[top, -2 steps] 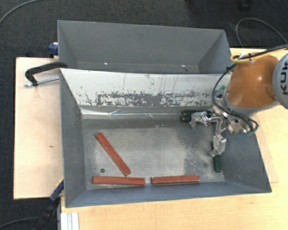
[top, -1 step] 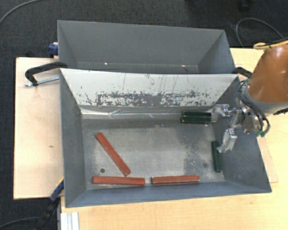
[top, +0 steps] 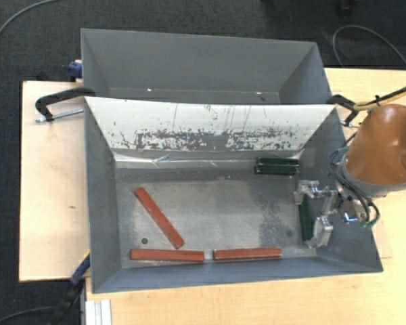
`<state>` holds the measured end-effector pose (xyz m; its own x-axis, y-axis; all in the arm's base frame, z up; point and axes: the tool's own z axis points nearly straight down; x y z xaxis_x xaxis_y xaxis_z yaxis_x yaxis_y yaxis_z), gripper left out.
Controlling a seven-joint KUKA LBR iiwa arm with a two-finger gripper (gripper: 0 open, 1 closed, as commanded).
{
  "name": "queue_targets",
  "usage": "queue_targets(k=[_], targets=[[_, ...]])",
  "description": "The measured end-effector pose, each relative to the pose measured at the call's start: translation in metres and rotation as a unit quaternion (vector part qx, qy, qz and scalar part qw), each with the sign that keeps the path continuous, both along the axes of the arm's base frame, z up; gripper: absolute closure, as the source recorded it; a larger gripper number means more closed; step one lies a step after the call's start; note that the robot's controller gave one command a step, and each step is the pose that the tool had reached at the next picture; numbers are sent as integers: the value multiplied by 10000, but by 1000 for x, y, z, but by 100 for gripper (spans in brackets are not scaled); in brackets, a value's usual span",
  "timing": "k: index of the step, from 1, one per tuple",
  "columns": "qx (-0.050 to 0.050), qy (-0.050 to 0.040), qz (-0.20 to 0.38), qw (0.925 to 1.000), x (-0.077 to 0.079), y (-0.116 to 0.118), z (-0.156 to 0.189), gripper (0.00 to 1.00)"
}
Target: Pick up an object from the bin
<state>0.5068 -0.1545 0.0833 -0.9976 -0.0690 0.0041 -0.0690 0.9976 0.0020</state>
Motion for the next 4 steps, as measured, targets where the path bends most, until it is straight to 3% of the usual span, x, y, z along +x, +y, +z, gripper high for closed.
queue_targets(k=[1, 2, 3, 4], targets=[[-9, -56, -652, 9979, 6, 4, 20, 0], [-6, -30, 1103, 9939, -15, 6, 39, 0], [21, -22, 2865, 9581, -1, 8, -14, 0], [6, -26, 3499, 9368, -10, 25, -13, 0]])
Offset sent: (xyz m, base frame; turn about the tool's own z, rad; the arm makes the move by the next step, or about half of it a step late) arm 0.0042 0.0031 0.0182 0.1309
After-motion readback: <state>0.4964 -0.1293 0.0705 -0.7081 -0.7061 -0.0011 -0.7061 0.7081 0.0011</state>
